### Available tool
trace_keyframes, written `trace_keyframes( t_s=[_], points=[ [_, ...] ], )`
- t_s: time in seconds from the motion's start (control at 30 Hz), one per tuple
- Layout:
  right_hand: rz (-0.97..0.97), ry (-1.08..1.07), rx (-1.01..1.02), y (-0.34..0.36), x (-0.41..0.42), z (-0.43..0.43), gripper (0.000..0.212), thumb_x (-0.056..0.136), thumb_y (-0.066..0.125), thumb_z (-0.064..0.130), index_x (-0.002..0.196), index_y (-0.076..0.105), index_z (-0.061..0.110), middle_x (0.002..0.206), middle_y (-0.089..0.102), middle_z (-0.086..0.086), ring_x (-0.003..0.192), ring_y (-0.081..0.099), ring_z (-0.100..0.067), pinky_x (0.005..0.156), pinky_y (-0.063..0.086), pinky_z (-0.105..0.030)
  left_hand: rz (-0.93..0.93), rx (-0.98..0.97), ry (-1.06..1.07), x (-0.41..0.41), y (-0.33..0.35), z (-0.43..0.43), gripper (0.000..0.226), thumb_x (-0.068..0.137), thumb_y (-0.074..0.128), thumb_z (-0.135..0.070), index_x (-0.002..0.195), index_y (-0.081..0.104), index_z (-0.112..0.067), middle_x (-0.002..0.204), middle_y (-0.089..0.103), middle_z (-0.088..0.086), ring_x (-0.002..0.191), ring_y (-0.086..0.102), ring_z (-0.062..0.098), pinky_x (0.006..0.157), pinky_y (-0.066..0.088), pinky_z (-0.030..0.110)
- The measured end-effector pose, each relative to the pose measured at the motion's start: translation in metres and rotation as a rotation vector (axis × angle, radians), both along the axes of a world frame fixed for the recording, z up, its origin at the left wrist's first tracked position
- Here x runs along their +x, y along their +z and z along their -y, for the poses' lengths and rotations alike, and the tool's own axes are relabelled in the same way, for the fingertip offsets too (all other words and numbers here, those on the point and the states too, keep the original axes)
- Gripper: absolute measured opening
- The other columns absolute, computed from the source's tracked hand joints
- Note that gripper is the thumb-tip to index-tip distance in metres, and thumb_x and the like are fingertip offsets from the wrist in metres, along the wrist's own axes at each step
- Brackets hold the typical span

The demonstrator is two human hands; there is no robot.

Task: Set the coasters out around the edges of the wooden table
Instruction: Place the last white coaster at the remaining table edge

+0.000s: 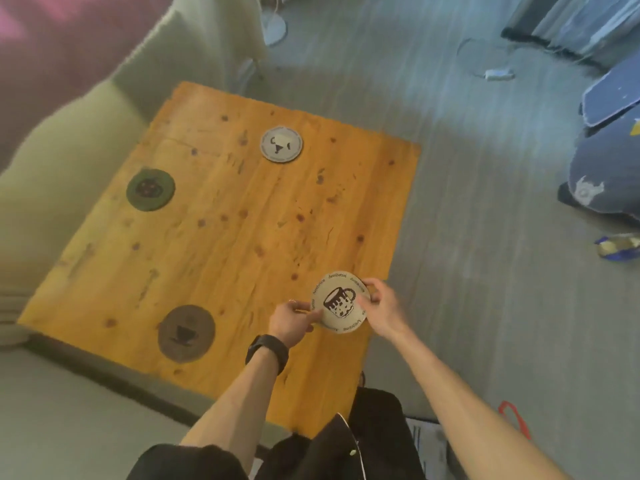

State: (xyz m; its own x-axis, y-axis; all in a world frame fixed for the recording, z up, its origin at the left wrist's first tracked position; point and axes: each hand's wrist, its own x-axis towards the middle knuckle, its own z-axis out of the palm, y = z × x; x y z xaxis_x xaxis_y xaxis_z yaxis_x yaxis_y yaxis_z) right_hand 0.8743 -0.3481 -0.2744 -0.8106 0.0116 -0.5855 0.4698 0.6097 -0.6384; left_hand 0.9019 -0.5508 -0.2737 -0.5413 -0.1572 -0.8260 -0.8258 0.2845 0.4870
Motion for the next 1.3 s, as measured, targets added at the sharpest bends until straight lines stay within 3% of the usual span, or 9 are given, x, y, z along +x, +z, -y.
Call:
trace_keyframes(
  t_s=[0.07,0.13,0.3,0.4,0.5,0.7,0.97,1.17,1.3],
  points=[
    [0.001,0.127,0.061,-0.006,-0.022,0.0,0.025,0.096,0.059,0.039,0.121,0.058,0.034,0.083,0.064,0.013,0.075,0.063,-0.005,0.055,0.049,-0.026,0.003,0.006,0.044,0.001,-0.008,-0.003,0.031,0.08,0.075,-0.045,0.095,0.067,-0.018,0.085,0.074,0.0,0.076,0.069,0.013,0.06,0.051,0.026],
    [0.024,0.24,0.099,-0.012,-0.042,0.001,0.025,0.094,0.06,0.043,0.117,0.059,0.034,0.086,0.062,0.02,0.079,0.062,-0.002,0.057,0.042,-0.02,0.015,-0.003,0.114,0.003,-0.015,-0.008,0.031,0.081,0.074,-0.043,0.097,0.068,-0.017,0.087,0.074,0.001,0.078,0.069,0.014,0.064,0.054,0.029],
    [0.039,0.468,0.11,-0.046,-0.096,0.004,0.021,0.094,0.056,0.045,0.113,0.057,0.036,0.096,0.066,0.009,0.089,0.062,-0.015,0.069,0.047,-0.031,0.047,-0.177,0.182,-0.005,-0.034,-0.022,0.03,0.087,0.063,-0.036,0.113,0.064,-0.021,0.121,0.065,0.004,0.093,0.063,0.017,0.071,0.055,0.029],
    [0.031,0.638,0.105,-0.069,-0.129,0.006,0.02,0.096,0.054,0.044,0.113,0.056,0.034,0.098,0.065,0.011,0.085,0.059,-0.01,0.062,0.044,-0.026,0.055,-0.462,0.209,-0.007,-0.049,-0.039,0.047,0.088,0.057,-0.039,0.133,0.051,-0.028,0.147,0.044,0.001,0.128,0.044,0.029,0.102,0.044,0.041],
    [-0.024,0.762,0.129,-0.08,-0.147,0.001,0.02,0.097,0.054,0.042,0.111,0.058,0.028,0.09,0.061,0.011,0.075,0.049,0.001,0.056,0.036,-0.017,0.153,-0.537,0.218,-0.005,-0.056,-0.069,0.064,0.086,0.056,-0.049,0.145,0.036,-0.035,0.161,0.018,-0.002,0.145,0.02,0.032,0.116,0.027,0.05],
    [-0.018,0.843,0.114,-0.082,-0.167,-0.004,0.012,0.092,0.061,0.04,0.093,0.059,0.028,0.089,0.064,0.012,0.089,0.058,-0.014,0.068,0.039,-0.029,0.226,-0.507,0.375,-0.022,-0.055,-0.131,0.073,0.083,0.057,-0.06,0.147,0.026,-0.045,0.164,-0.002,-0.001,0.148,-0.001,0.038,0.117,0.013,0.059],
    [-0.057,0.917,0.202,-0.082,-0.183,-0.006,0.017,0.088,0.06,0.047,0.088,0.056,0.03,0.087,0.061,0.014,0.085,0.059,-0.014,0.06,0.039,-0.027,0.187,-0.549,0.428,-0.043,-0.063,-0.154,0.08,0.081,0.063,-0.059,0.149,0.025,-0.042,0.164,-0.005,0.001,0.15,-0.004,0.025,0.119,0.011,0.056],
    [-0.24,1.128,0.266,-0.081,-0.19,-0.02,0.033,0.09,0.06,0.047,0.109,0.049,0.022,0.105,0.046,0.001,0.081,0.058,-0.019,0.066,0.043,-0.033,0.13,-0.576,0.401,-0.041,-0.068,-0.153,0.079,0.08,0.065,-0.058,0.147,0.028,-0.044,0.164,-0.006,0.0,0.15,-0.006,0.024,0.12,0.011,0.054],
    [-0.303,1.235,0.221,-0.082,-0.198,-0.019,0.046,0.088,0.065,0.044,0.123,0.049,0.018,0.116,0.047,-0.002,0.092,0.059,-0.02,0.073,0.05,-0.035,0.103,-0.616,0.408,-0.039,-0.078,-0.153,0.083,0.077,0.066,-0.06,0.148,0.025,-0.043,0.164,-0.006,0.0,0.15,-0.005,0.023,0.12,0.011,0.05]
  ],
)
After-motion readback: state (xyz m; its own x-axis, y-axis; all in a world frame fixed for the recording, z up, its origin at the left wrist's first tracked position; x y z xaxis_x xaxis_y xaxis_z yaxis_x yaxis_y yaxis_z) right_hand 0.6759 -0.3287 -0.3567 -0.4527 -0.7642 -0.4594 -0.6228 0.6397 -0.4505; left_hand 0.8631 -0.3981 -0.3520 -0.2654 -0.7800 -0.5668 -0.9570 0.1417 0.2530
